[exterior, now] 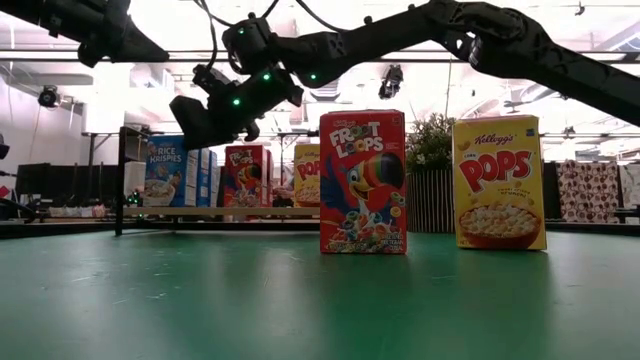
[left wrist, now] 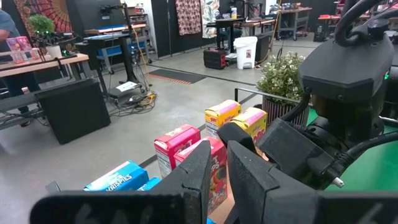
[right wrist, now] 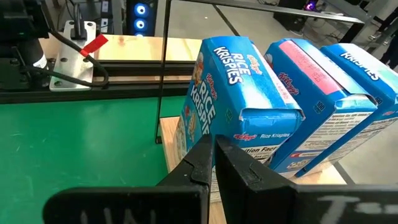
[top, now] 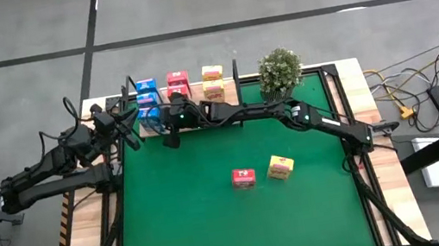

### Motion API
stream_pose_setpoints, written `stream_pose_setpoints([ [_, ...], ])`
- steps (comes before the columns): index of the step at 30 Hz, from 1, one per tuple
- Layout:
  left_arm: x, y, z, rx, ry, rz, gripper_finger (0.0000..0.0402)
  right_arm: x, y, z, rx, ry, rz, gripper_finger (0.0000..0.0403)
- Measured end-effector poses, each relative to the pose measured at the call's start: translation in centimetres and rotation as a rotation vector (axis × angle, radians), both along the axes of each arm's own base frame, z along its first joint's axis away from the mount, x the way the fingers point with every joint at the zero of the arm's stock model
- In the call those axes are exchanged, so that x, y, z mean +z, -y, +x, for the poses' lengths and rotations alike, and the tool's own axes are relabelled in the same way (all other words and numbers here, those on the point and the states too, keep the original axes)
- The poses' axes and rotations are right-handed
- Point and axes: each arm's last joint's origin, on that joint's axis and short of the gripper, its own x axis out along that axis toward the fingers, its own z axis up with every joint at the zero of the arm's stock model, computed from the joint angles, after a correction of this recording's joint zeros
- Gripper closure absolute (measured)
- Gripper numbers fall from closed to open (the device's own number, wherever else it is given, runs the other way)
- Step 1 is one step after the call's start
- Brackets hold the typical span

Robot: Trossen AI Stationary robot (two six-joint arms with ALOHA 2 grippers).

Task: Stack cereal on shelf
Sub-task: Put the blue cereal box aligned with the other blue cereal boxes on the shelf, then put the red cereal box aligned with the other red cereal boxes on the shelf

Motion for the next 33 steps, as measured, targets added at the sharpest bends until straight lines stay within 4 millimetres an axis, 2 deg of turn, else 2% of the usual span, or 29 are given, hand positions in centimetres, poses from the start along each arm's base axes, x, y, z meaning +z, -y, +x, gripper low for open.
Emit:
stream_pose_setpoints([
  [33,0.0,0.01,0.01,-0.006,0.0,-0.001,0.0365,-0.59,-0.33,-0.21,-0.013,-0.048,0.05,0.0394],
])
